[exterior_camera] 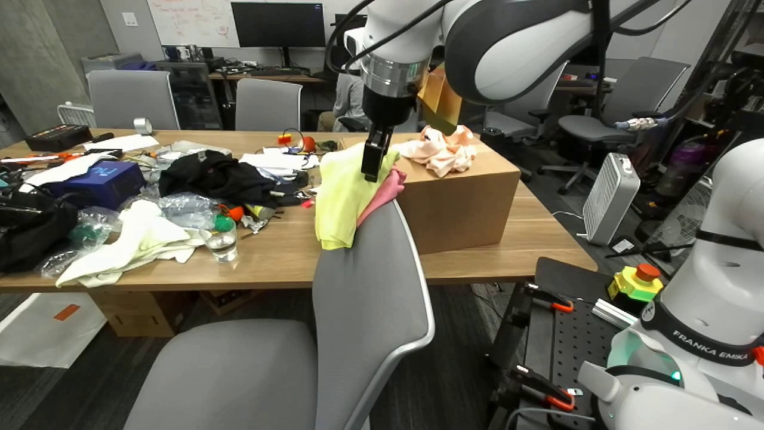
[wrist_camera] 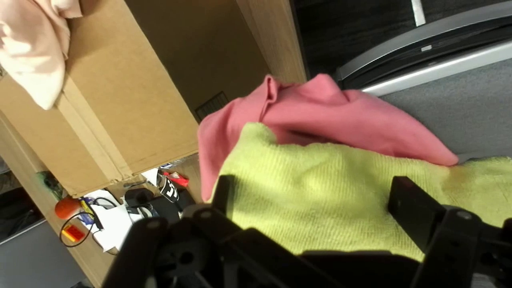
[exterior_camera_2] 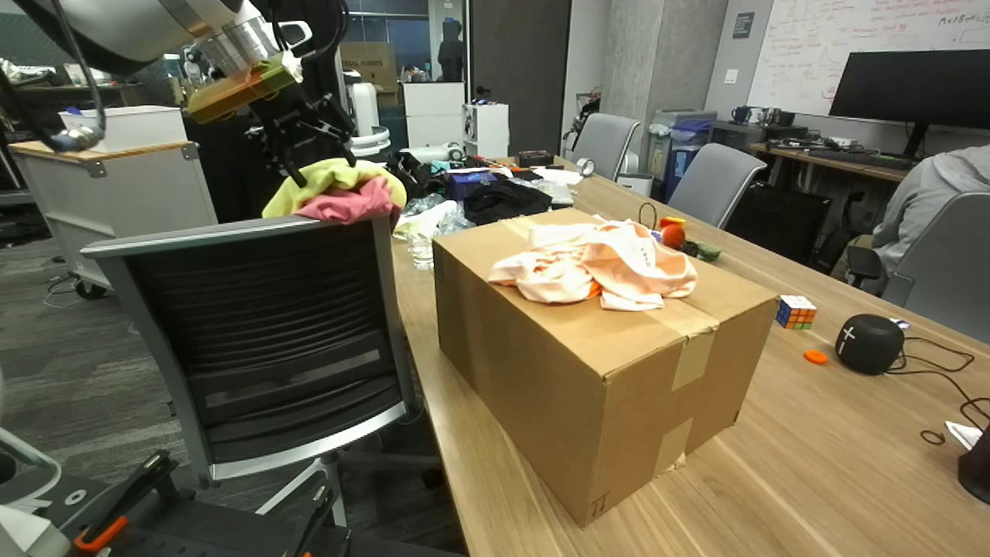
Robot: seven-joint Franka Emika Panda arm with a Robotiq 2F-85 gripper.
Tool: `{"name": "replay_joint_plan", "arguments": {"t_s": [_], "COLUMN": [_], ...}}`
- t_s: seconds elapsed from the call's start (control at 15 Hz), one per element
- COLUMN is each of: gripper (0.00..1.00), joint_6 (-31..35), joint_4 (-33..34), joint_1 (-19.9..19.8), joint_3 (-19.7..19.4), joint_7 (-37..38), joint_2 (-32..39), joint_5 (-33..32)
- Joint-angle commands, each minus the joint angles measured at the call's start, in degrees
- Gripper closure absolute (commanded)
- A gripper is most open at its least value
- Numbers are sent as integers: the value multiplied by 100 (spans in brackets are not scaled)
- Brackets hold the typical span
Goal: Move the orange and green shirts from the chair to the box
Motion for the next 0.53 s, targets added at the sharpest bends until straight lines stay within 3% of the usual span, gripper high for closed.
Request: {"name": "replay_joint_plan", "arguments": {"t_s": [0.0, 0.07, 0.13, 0.47], "gripper": [25, 25, 32, 73], "joint_6": [186, 194, 208, 252], "joint_4": [-2, -1, -1, 8], "joint_1": [-111, -117, -121, -129], "joint_3": [63, 62, 60, 64], "joint_7": [252, 289, 315, 427], "joint_2": [43, 52, 55, 42], "joint_5": [-215, -239, -239, -221]}}
